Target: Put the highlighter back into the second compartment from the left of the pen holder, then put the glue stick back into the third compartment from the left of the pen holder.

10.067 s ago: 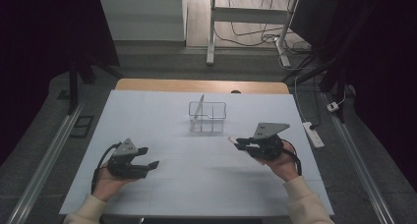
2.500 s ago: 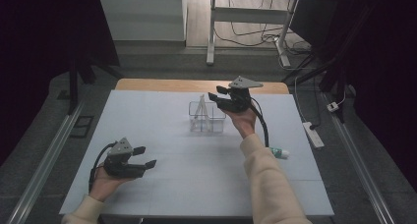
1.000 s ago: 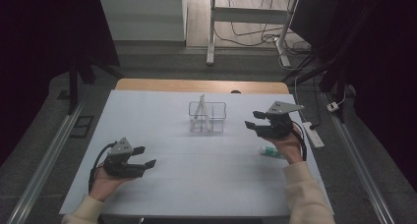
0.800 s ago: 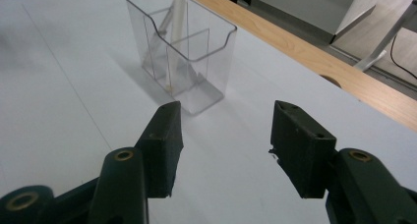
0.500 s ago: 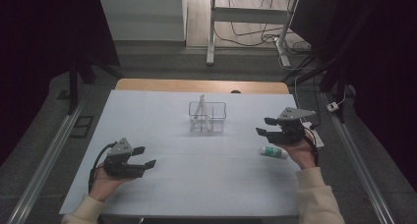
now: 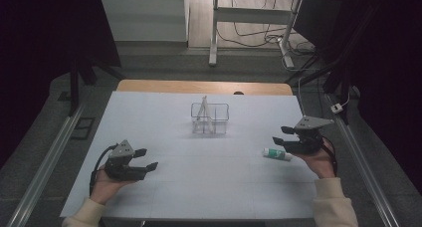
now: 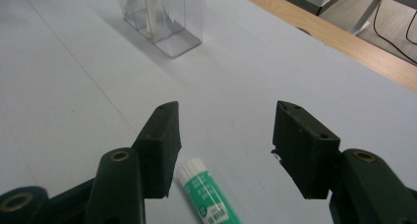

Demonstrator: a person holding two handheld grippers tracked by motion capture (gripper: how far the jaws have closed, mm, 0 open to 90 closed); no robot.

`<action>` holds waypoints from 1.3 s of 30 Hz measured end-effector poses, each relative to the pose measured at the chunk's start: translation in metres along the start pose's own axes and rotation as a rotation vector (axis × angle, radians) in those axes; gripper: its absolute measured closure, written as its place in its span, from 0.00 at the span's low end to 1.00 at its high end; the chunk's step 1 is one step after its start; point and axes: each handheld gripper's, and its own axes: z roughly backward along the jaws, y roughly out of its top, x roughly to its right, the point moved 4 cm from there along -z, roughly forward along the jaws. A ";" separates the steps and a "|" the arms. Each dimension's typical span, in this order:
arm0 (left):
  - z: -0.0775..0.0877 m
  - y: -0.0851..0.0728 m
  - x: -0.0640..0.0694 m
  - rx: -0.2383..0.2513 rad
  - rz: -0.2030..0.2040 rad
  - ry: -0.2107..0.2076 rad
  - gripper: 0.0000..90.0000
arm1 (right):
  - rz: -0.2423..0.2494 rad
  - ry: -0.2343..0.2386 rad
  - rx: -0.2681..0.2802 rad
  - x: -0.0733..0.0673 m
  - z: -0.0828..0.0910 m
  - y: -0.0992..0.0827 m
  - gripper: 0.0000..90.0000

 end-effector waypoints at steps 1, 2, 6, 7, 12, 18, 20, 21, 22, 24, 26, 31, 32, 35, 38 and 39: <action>0.000 0.000 0.000 0.000 0.000 0.000 0.34 | 0.003 -0.001 -0.010 0.001 0.001 -0.002 0.48; 0.000 0.000 0.000 0.000 -0.001 0.000 0.34 | 0.002 -0.004 -0.012 0.002 0.001 -0.003 0.48; 0.000 0.000 0.000 -0.001 -0.002 0.000 0.34 | 0.010 -0.008 -0.040 0.004 0.003 -0.008 0.47; 0.000 0.000 0.000 -0.001 -0.002 0.001 0.34 | 0.009 -0.006 -0.045 0.005 0.004 -0.009 0.47; 0.000 0.000 0.000 -0.002 -0.004 0.001 0.34 | 0.013 -0.010 -0.072 0.009 0.004 -0.016 0.47; -0.001 0.000 0.000 -0.006 -0.005 0.002 0.34 | 0.028 -0.005 -0.113 0.012 0.003 -0.020 0.45; -0.001 0.000 0.000 -0.007 -0.005 0.003 0.34 | 0.050 -0.003 -0.137 0.012 0.003 -0.022 0.45; -0.001 0.000 0.000 -0.006 -0.005 0.004 0.34 | 0.064 -0.001 -0.152 0.012 0.002 -0.024 0.44; -0.001 0.000 0.000 -0.006 -0.005 0.005 0.34 | 0.075 0.000 -0.168 0.012 0.002 -0.025 0.44; -0.001 0.000 0.000 -0.005 -0.006 0.005 0.34 | 0.080 0.003 -0.186 0.013 0.000 -0.027 0.44; -0.001 0.000 0.000 -0.003 -0.004 0.005 0.34 | 0.082 0.000 -0.202 0.013 -0.002 -0.029 0.44; -0.001 -0.001 -0.001 -0.006 -0.003 0.004 0.34 | 0.077 0.003 -0.220 0.015 -0.003 -0.031 0.44; -0.001 -0.001 -0.001 -0.006 -0.002 0.005 0.34 | 0.076 0.004 -0.224 0.016 -0.003 -0.032 0.44; 0.000 0.000 0.000 -0.003 -0.002 0.004 0.34 | 0.075 0.010 -0.235 0.017 -0.004 -0.034 0.43; 0.000 0.000 0.000 -0.002 -0.003 0.005 0.34 | 0.076 0.011 -0.259 0.017 -0.006 -0.037 0.42; 0.000 0.000 0.000 -0.003 -0.003 0.005 0.34 | 0.078 0.013 -0.265 0.017 -0.007 -0.038 0.42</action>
